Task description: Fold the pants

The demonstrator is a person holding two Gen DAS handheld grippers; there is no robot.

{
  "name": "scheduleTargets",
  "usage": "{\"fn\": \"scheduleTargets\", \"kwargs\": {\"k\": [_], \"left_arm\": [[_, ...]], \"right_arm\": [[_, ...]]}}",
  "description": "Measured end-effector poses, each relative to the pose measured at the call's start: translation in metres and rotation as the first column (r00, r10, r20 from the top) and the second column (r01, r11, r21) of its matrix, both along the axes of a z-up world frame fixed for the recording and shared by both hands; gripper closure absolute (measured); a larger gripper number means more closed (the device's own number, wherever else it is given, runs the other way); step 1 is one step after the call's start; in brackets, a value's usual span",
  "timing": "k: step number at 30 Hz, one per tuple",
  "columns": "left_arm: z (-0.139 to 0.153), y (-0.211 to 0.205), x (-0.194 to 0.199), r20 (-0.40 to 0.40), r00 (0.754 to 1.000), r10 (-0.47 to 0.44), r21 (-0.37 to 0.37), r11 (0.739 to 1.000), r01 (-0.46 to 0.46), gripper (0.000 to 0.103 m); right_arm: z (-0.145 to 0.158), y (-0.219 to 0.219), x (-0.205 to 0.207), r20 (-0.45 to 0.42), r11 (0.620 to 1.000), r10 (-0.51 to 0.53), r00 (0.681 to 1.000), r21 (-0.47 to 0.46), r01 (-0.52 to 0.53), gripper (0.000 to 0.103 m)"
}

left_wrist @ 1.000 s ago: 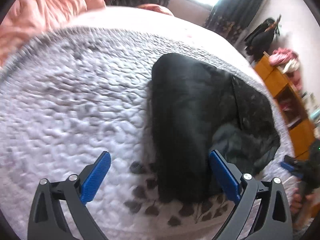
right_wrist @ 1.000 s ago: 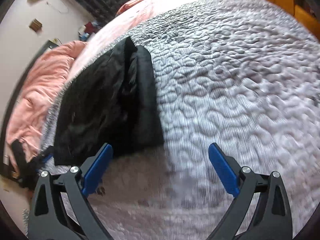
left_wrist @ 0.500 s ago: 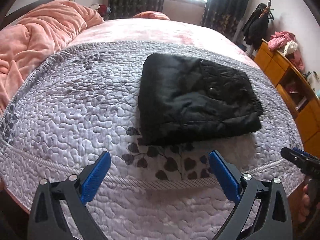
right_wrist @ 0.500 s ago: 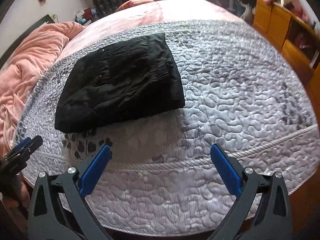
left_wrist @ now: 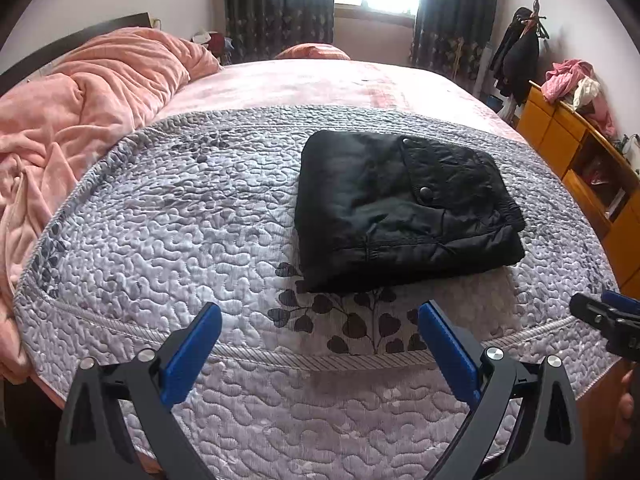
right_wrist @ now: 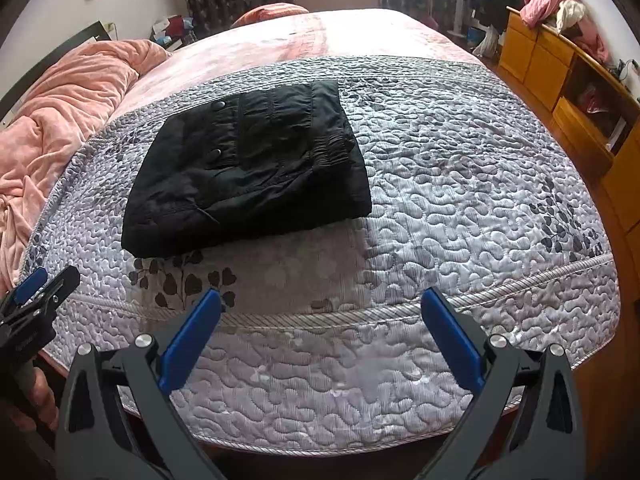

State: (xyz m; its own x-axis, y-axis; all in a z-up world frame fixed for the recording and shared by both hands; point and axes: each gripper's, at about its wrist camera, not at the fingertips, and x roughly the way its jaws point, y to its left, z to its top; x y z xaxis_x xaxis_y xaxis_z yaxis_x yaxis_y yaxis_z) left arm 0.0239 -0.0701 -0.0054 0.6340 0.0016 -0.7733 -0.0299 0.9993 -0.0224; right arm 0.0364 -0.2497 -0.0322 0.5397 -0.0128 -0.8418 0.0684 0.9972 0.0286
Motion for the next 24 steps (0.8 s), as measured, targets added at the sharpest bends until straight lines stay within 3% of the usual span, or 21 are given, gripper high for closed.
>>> {"fn": "scheduleTargets", "kwargs": {"k": [24], "left_arm": [[0.0037, -0.0075, -0.0035, 0.020, 1.000, -0.015, -0.008, 1.000, 0.015, 0.004]], "right_arm": [[-0.0044, 0.0073, 0.0036, 0.001, 0.999, 0.011, 1.000, -0.038, -0.011, 0.003]]}}
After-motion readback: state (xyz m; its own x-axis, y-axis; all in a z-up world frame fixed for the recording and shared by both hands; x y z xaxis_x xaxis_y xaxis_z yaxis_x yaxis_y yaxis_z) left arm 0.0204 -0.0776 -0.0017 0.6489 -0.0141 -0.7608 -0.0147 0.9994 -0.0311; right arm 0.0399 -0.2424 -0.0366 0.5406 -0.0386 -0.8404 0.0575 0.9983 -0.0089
